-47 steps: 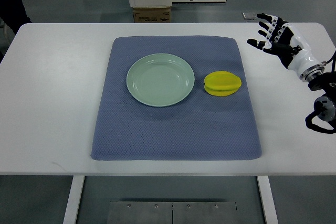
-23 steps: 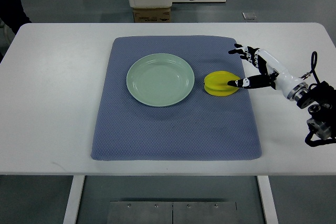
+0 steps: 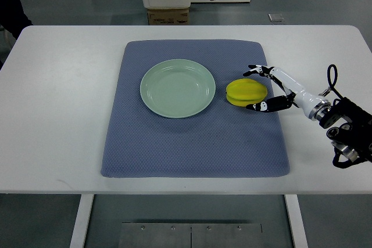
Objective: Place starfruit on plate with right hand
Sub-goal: 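Reach the right hand down to the yellow starfruit, then close the right hand fingers around the starfruit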
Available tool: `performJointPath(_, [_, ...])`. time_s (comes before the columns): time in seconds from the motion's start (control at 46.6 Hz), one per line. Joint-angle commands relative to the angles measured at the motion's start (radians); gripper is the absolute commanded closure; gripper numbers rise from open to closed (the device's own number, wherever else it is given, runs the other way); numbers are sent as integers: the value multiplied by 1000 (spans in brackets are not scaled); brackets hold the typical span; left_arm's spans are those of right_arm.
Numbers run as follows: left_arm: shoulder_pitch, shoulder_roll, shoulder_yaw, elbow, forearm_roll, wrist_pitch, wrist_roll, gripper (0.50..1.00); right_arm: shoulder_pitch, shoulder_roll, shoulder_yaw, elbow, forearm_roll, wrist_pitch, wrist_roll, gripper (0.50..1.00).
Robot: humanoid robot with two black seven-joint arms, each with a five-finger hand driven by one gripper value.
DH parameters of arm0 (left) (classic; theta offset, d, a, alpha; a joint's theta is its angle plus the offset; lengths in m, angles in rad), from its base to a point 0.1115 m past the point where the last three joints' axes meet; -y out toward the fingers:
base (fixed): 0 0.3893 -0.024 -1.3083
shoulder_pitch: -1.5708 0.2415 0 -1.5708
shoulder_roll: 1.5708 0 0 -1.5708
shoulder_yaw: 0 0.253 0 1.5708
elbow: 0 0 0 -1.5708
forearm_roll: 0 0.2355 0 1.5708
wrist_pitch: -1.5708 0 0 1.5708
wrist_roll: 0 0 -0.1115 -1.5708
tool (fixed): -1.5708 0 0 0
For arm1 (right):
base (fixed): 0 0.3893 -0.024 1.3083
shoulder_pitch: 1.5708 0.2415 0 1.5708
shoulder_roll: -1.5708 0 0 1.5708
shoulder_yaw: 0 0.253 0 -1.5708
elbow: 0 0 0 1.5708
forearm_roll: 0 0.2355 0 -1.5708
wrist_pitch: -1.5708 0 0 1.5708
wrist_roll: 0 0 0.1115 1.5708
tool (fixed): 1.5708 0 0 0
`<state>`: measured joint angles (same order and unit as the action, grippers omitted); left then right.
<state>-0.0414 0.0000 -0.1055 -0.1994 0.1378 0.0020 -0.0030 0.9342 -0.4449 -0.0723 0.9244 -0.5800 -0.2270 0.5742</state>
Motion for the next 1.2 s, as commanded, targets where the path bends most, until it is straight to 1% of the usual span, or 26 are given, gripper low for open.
performJointPath(0.0, [0,0,1,0,0,1,0,500,-1,2,-1,-1,0,0,-4,588])
performJointPath(0.193, [0,0,0,0,0,0,0,500,-1,2,-3,-2,0,0,-5,626])
performJointPath(0.365, [0,0,0,0,0,0,0,500,5,15,-20,-6,0,0,-5,647])
performJointPath(0.708, [0,0,1,0,0,0,0,500,12,55,-23,-19,0,0,-16,653])
performJointPath(0.794, [0,0,0,0,0,0,0,500,15,60,-35,-22,0,0,-16,720])
performJointPath(0.859, [0,0,1,0,0,0,0,500,28,63,-64,-22,0,0,-16,789])
performJointPath(0.923, [0,0,1,0,0,0,0,500,44,71,-92,-22,2,0,-14,835])
performJointPath(0.966, [0,0,0,0,0,0,0,500,46,72,-107,-22,2,-2,-13,900])
performJointPath(1.009, [0,0,1,0,0,0,0,500,49,72,-113,-22,2,-2,-11,990])
performJointPath(1.03, [0,0,1,0,-1,1,0,500,51,72,-115,-22,2,-2,-11,1000])
performJointPath(1.181, [0,0,0,0,0,0,0,500,63,72,-115,-21,3,-2,-2,1000])
